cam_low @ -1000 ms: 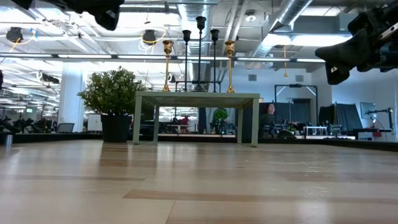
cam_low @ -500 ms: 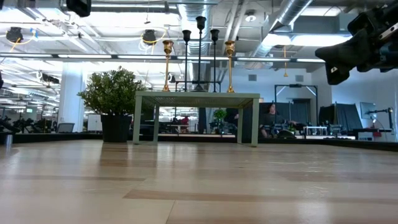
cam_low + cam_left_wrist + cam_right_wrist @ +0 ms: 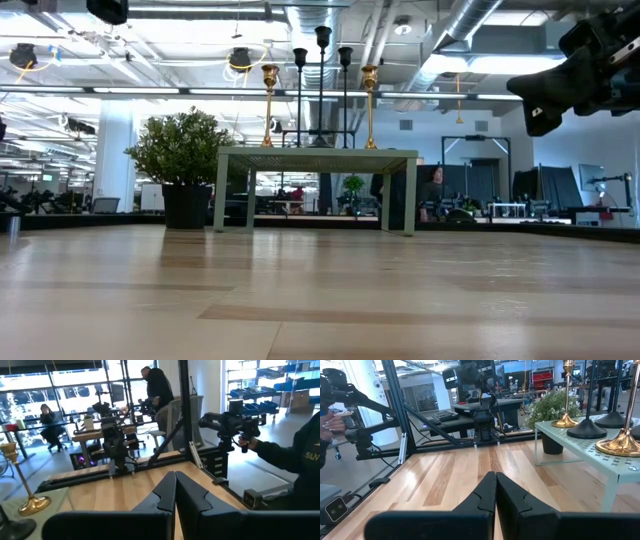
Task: Pick & Place candle stick holders
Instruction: Return to Home Position
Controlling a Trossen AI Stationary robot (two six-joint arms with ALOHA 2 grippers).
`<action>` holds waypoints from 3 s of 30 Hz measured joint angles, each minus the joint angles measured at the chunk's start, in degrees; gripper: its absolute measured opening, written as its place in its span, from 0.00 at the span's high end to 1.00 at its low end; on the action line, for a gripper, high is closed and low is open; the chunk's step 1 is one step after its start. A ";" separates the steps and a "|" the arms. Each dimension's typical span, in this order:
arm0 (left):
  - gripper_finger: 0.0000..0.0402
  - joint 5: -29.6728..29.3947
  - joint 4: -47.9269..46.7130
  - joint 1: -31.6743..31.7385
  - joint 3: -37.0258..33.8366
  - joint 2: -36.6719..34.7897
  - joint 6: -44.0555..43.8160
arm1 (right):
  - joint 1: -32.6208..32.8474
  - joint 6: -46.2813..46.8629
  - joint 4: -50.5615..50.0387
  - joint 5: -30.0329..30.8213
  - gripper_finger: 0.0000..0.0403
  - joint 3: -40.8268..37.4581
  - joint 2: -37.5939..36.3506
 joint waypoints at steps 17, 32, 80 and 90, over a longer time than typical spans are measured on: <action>0.98 -2.16 5.72 -0.02 -10.70 -1.15 -4.28 | 0.00 0.02 0.00 0.00 1.00 0.00 0.02; 0.98 -1.92 15.17 -0.02 -25.57 -1.22 -4.91 | 0.00 0.01 -0.01 0.00 1.00 0.00 0.02; 0.98 -2.36 16.10 -0.02 -26.04 -1.17 -4.61 | 0.00 0.13 0.02 0.00 1.00 0.00 0.02; 0.98 -2.36 16.68 -0.01 -26.04 -1.17 -4.61 | 0.00 0.12 0.01 0.00 1.00 0.00 0.02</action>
